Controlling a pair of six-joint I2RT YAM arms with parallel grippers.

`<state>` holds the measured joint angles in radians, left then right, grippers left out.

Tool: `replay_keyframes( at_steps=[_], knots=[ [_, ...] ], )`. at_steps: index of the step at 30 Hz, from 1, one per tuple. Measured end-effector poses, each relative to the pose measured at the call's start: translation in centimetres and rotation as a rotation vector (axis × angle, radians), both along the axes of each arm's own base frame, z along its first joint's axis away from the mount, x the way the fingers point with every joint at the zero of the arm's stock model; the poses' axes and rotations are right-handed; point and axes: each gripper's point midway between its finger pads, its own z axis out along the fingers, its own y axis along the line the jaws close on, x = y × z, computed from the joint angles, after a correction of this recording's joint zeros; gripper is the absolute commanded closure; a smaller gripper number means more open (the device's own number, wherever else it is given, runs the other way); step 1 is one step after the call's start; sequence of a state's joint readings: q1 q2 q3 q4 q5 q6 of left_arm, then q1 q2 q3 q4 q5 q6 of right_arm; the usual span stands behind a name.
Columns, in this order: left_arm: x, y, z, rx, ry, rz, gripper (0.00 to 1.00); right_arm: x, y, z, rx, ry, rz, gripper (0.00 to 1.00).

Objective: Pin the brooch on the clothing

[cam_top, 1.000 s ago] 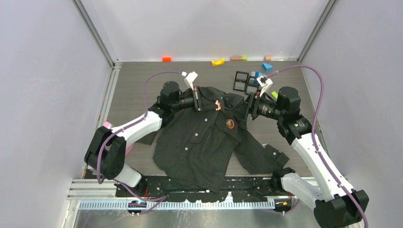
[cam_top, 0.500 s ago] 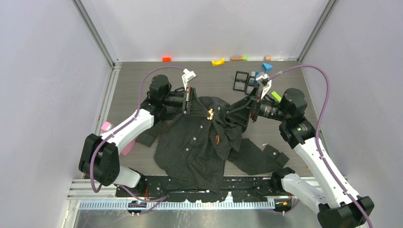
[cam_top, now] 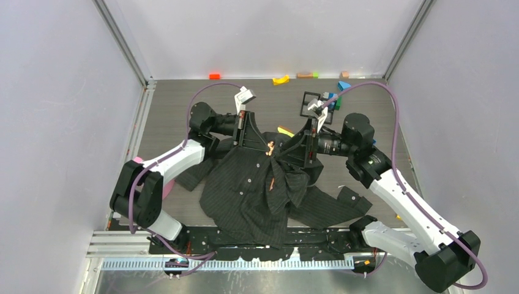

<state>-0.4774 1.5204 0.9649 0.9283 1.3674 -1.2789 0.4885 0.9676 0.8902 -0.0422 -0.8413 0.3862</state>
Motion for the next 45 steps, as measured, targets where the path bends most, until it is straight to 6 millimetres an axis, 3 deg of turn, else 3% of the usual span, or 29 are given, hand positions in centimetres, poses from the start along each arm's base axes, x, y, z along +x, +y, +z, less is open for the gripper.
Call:
replay_keyframes(
  at_steps=[12, 21, 33, 45],
  knots=[
    [-0.5, 0.3, 0.6, -0.020, -0.022, -0.019, 1.00, 0.0, 1.0, -0.2, -0.002, 0.000, -0.004, 0.39],
    [-0.4, 0.3, 0.3, -0.018, -0.027, -0.015, 1.00, 0.6, 1.7, 0.2, 0.024, 0.018, -0.018, 0.43],
    [-0.1, 0.1, -0.5, -0.003, -0.020, -0.010, 1.00, 1.3, 2.2, -0.2, 0.020, 0.035, -0.051, 0.62],
    [-0.2, 0.3, -0.8, -0.001, -0.029, -0.010, 1.00, 1.1, 2.5, -0.7, 0.012, 0.051, -0.024, 0.68]
  ],
)
